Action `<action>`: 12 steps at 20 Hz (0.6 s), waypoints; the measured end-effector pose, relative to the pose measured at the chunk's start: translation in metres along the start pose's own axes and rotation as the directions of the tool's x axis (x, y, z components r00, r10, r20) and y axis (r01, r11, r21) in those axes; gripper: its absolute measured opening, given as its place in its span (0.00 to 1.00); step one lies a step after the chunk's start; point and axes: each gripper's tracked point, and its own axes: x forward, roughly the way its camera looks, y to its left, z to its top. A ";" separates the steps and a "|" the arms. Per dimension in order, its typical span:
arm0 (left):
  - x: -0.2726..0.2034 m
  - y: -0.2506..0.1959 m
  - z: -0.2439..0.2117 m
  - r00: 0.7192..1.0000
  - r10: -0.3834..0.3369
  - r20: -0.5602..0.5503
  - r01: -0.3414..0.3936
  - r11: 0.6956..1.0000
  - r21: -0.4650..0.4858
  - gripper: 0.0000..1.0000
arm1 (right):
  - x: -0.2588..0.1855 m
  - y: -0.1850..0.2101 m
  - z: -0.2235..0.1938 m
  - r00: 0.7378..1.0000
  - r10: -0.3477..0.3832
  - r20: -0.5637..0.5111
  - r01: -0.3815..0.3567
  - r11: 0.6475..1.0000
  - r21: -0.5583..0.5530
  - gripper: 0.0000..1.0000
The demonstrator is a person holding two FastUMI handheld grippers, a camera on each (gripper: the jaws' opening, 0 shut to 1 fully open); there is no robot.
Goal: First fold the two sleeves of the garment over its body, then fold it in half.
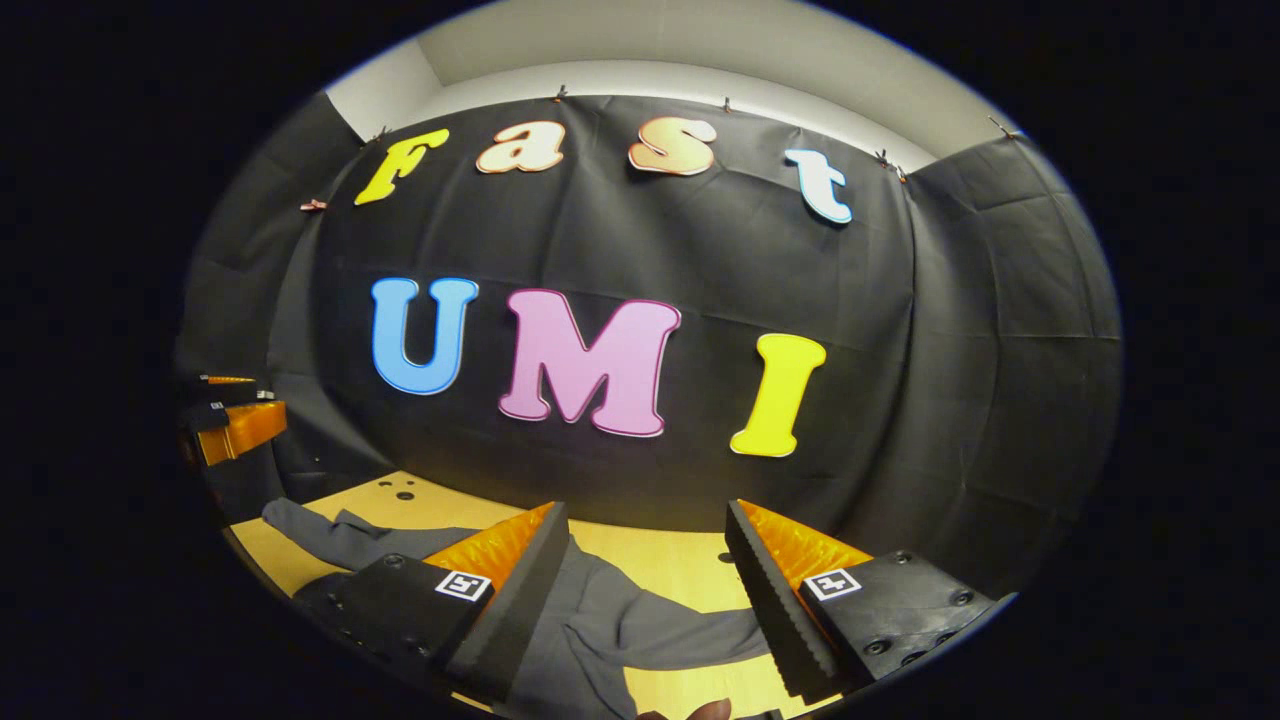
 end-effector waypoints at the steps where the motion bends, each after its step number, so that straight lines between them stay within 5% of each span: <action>1: 0.006 -0.007 0.000 1.000 -0.003 -0.005 0.003 1.000 -0.001 0.95 | 0.009 -0.013 -0.008 1.000 -0.008 -0.008 0.008 1.000 0.000 0.98; 12: 0.058 -0.073 -0.001 0.999 0.022 -0.049 -0.021 0.999 0.026 0.96 | 0.111 -0.149 -0.136 0.982 -0.029 -0.187 0.027 1.000 -0.010 0.98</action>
